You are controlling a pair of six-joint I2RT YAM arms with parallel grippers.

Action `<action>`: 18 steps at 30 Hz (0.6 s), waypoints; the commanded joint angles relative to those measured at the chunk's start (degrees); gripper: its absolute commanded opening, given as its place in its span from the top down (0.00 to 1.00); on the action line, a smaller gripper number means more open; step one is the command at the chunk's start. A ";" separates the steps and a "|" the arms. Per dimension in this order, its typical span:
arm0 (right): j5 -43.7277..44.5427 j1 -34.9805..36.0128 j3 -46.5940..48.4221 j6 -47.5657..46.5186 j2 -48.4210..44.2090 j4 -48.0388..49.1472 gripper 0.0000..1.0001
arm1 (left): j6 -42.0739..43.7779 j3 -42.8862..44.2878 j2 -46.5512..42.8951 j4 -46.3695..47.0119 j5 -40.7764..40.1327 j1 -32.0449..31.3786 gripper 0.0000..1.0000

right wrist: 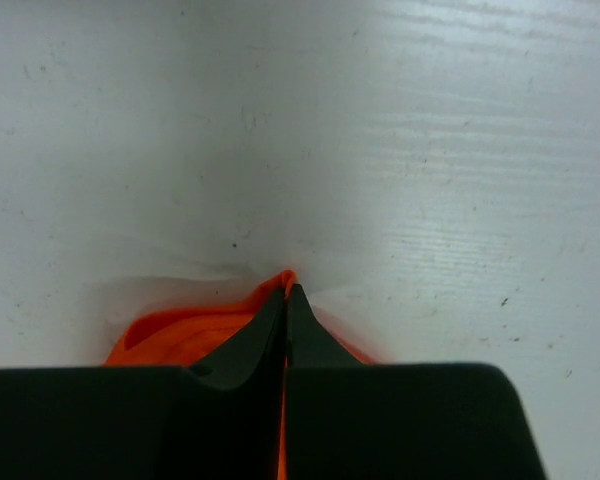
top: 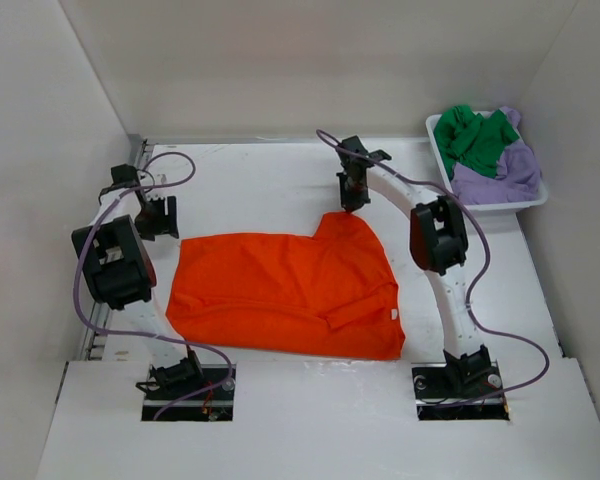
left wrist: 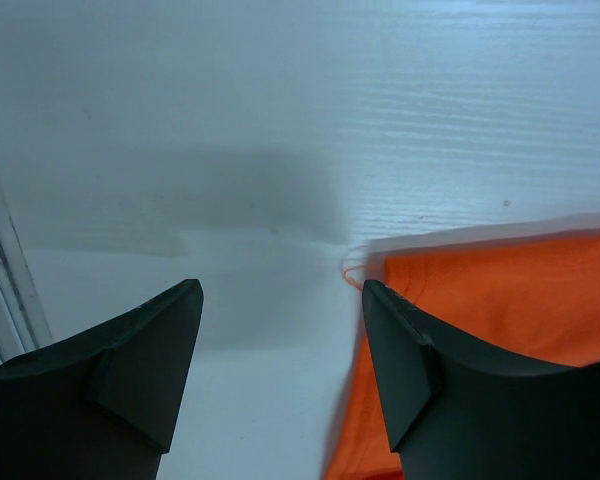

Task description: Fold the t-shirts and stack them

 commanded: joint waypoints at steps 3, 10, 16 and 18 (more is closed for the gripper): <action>-1.72 1.28 -4.64 1.45 -7.14 2.07 1.00 | -3.35 4.55 0.37 0.36 1.89 -3.13 0.37; -2.60 2.51 -11.06 2.85 -14.09 6.21 1.00 | -4.05 4.64 3.53 0.81 -0.04 -5.86 0.38; -2.16 3.04 -11.68 2.94 -16.20 6.39 1.00 | -3.00 3.06 4.23 -0.60 -3.82 -7.70 0.40; -2.07 3.21 -11.77 3.03 -16.90 6.47 1.00 | -2.30 3.06 4.76 -2.18 -3.65 -8.84 0.44</action>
